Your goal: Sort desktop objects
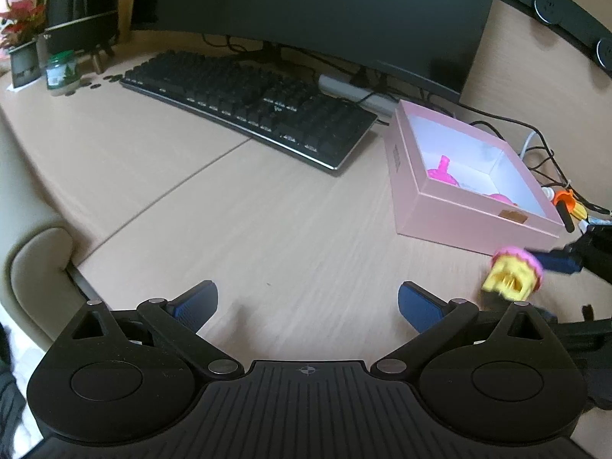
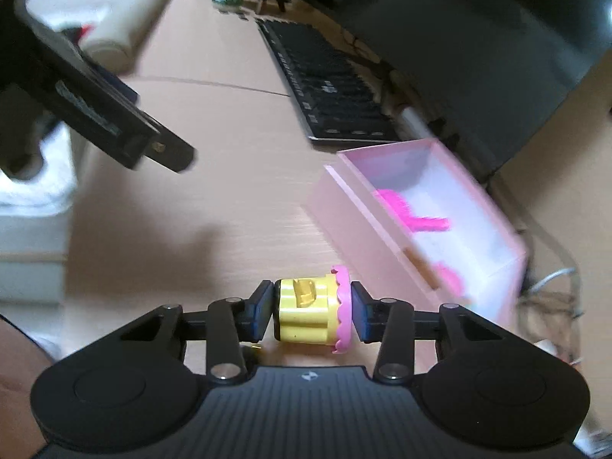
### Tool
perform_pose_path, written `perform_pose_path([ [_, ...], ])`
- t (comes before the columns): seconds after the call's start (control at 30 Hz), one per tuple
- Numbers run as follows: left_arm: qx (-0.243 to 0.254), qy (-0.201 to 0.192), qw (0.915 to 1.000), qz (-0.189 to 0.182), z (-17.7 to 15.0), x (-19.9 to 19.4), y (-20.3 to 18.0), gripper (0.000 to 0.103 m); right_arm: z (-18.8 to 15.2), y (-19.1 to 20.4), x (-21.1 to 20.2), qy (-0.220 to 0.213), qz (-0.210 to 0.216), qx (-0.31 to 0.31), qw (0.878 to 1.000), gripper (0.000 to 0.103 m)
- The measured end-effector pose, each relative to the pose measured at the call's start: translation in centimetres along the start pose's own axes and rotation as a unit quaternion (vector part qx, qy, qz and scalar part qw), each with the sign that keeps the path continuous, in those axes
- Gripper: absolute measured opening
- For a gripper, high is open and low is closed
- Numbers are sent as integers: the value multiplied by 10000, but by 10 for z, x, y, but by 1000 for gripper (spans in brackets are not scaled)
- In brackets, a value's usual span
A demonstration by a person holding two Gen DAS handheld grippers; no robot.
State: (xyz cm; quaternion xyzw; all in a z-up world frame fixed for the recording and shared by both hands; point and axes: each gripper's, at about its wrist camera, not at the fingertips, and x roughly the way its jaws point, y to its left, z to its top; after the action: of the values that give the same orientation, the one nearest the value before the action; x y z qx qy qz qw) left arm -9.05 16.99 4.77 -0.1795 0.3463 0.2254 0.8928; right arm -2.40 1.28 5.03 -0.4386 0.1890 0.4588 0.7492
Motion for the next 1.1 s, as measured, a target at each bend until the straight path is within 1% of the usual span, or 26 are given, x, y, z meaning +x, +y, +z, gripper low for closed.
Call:
perform_pose_path([
  [0.03, -2, 15, 10000, -2, -1, 1, -1, 103, -1, 5, 1, 9, -115, -144, 9998, 42],
  [0.1, 26, 42, 10000, -5, -2, 3, -3, 103, -2, 14, 3, 37, -201, -323, 9993, 42],
  [0.2, 122, 56, 9999, -23, -2, 3, -8, 103, -5, 20, -3, -56, -84, -256, 9996, 42],
  [0.3, 207, 47, 9998, -27, 0, 3, -12, 103, -6, 15, -12, -195, 374, 164, 9990, 50],
  [0.37, 262, 37, 9996, -35, 1, 3, -15, 103, -6, 11, -12, -273, 657, 444, 9965, 51],
  [0.43, 323, 32, 9995, -49, 3, 4, -18, 103, -10, 5, -22, -461, 898, 745, 9921, 52],
  [0.5, 393, 25, 9992, -77, 4, 4, -21, 103, -17, -7, -39, -714, 986, 1067, 9868, 58],
  [0.53, 423, 15, 9990, -108, 5, 3, -23, 103, -22, -14, -50, -837, 944, 1227, 9844, 67],
  [0.57, 461, 4, 9988, -156, 5, 3, -25, 103, -29, -20, -61, -943, 884, 1383, 9819, 72],
  [0.6, 492, -2, 9986, -199, 6, 4, -27, 103, -36, -27, -72, -1024, 850, 1526, 9793, 82],
  [0.63, 511, 0, 9984, -227, 6, 4, -30, 103, -43, -33, -81, -1048, 823, 1652, 9772, 88],
  [0.67, 543, 13, 9982, -267, 7, 5, -33, 103, -52, -38, -87, -1009, 796, 1762, 9759, 90],
  [0.73, 612, 42, 9975, -341, 7, 7, -40, 103, -68, -40, -86, -749, 765, 1824, 9774, 94],
  [0.83, 785, 67, 9956, -512, 5, 7, -54, 103, -85, -31, -73, -312, 622, 1878, 9797, 95],
  [0.87, 853, 61, 9945, -597, 5, 6, -58, 103, -90, -28, -67, -234, 656, 1944, 9785, 95],
  [0.97, 1086, 46, 9906, -829, 1, 2, -71, 103, -96, -21, -57, -190, 785, 2184, 9725, 94],
  [1.0, 1154, 24, 9893, -892, 0, 1, -74, 103, -96, -20, -53, -195, 790, 2247, 9710, 91],
  [1.03, 1196, 7, 9884, -934, -2, 0, -76, 103, -97, -18, -51, -153, 783, 2305, 9698, 79],
  [1.1, 1237, -50, 9871, -1016, -5, -2, -82, 103, -98, -18, -54, -139, 725, 2402, 9679, 75],
])
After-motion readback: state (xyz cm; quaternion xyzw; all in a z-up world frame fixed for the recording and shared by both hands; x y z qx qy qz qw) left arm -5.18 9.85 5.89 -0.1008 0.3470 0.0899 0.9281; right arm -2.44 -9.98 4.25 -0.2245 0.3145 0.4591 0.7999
